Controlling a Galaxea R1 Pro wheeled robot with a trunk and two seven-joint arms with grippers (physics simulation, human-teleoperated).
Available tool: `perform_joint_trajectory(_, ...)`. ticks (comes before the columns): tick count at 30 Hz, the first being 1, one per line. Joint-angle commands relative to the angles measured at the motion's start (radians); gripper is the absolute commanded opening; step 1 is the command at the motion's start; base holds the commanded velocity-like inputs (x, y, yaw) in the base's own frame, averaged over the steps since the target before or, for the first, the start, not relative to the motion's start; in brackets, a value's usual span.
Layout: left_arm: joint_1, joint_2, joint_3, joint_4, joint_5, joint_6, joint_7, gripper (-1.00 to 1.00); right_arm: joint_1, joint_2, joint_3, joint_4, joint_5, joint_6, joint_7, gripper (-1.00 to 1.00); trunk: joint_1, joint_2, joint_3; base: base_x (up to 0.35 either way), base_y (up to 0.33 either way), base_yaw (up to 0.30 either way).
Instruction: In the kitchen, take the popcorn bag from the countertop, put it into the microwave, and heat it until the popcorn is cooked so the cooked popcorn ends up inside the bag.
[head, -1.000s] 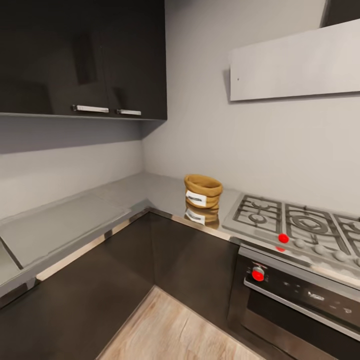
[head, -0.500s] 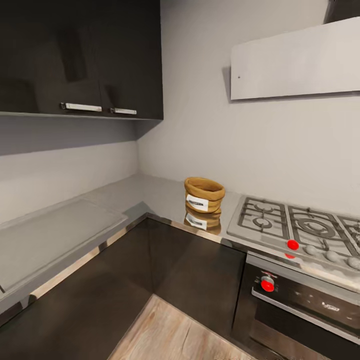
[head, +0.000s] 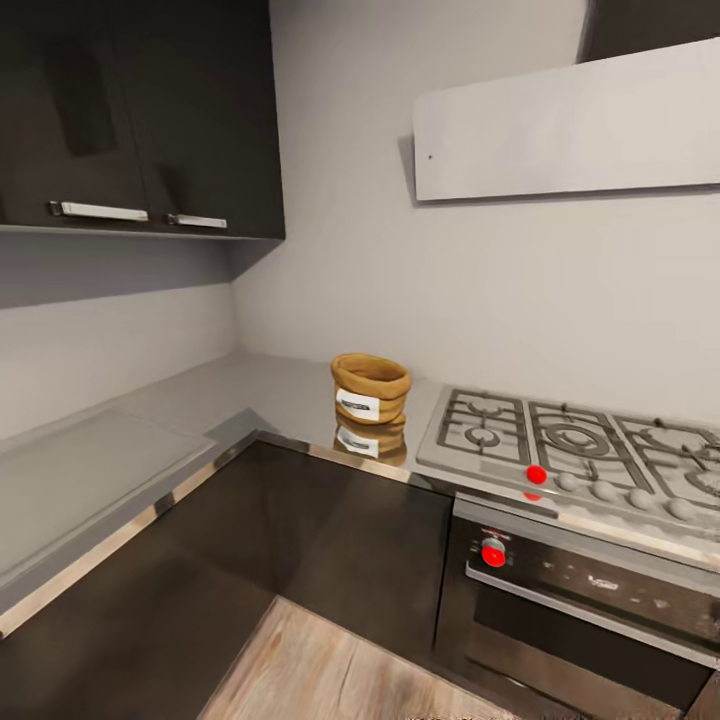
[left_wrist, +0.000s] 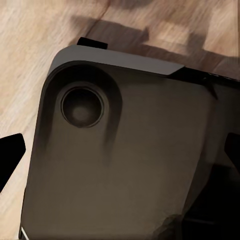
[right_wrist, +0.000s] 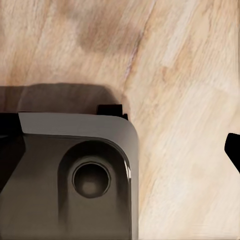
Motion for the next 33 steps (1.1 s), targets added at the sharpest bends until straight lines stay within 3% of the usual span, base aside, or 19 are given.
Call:
perform_joint_trajectory(1, 0.0, 0.0, 0.001, -0.001, 0.005, -0.002, 0.001, 1.0, -0.001, 0.0, -0.009, 0.003, 0.01, -0.006, 0.002, 1.0, 0.0, -0.001, -0.001, 0.0, 0.0, -0.242)
perform_joint_trajectory(20, 0.0, 0.0, 0.002, -0.001, 0.006, -0.002, 0.001, 1.0, -0.001, 0.0, -0.009, 0.003, 0.01, -0.004, 0.002, 1.0, 0.0, -0.001, -0.001, 0.0, 0.0, -0.238)
perform_joint_trajectory(33, 0.0, 0.0, 0.002, 0.0, 0.005, 0.0, -0.008, 1.0, -0.002, -0.002, -0.007, 0.002, 0.026, -0.001, 0.003, 1.0, 0.0, -0.001, -0.001, 0.001, 0.0, -0.02)
